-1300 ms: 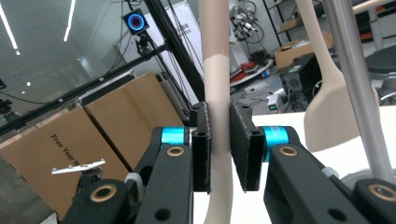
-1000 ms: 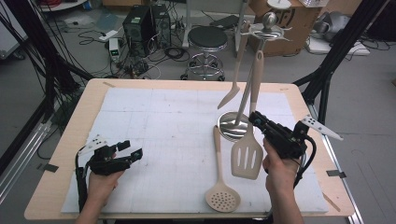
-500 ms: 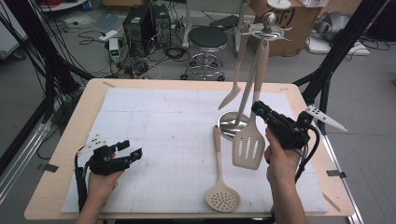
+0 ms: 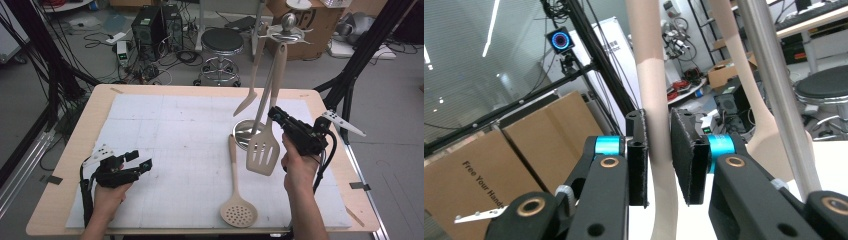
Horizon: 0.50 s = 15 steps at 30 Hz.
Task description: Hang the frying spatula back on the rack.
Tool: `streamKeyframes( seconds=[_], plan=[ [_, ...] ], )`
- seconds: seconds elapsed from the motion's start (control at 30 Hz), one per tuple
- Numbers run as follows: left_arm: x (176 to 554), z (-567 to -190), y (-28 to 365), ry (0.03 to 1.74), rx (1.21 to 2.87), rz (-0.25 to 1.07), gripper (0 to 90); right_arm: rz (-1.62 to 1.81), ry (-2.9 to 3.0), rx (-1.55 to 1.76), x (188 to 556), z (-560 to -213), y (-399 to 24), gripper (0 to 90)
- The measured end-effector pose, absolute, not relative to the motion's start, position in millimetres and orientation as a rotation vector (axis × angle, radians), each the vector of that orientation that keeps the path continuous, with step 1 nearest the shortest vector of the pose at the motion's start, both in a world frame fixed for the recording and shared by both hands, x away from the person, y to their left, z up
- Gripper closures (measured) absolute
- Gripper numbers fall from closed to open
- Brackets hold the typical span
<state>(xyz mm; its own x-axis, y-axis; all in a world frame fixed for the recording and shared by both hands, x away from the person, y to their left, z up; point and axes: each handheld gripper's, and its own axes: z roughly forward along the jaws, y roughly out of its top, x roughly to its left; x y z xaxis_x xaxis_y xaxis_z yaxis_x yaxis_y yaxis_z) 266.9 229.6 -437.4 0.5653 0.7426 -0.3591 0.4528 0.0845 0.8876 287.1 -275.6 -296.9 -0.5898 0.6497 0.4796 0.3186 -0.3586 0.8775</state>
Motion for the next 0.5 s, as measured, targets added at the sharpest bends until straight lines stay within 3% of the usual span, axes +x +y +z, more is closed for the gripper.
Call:
streamKeyframes(
  seconds=[0.23, 0.33, 0.5],
  plan=[
    [267, -438, 230, 1.049, 1.554, 0.289, 24.1, 2.063, 1.603, 1.332, 294, -299, -277, 74.3],
    [267, -438, 230, 1.049, 1.553, 0.291, 24.0, 2.056, 1.565, 1.356, 296, -300, -279, 65.0],
    [267, -438, 230, 1.048, 1.554, 0.29, 24.0, 2.036, 1.477, 1.371, 293, -298, -287, 62.5]
  ],
)
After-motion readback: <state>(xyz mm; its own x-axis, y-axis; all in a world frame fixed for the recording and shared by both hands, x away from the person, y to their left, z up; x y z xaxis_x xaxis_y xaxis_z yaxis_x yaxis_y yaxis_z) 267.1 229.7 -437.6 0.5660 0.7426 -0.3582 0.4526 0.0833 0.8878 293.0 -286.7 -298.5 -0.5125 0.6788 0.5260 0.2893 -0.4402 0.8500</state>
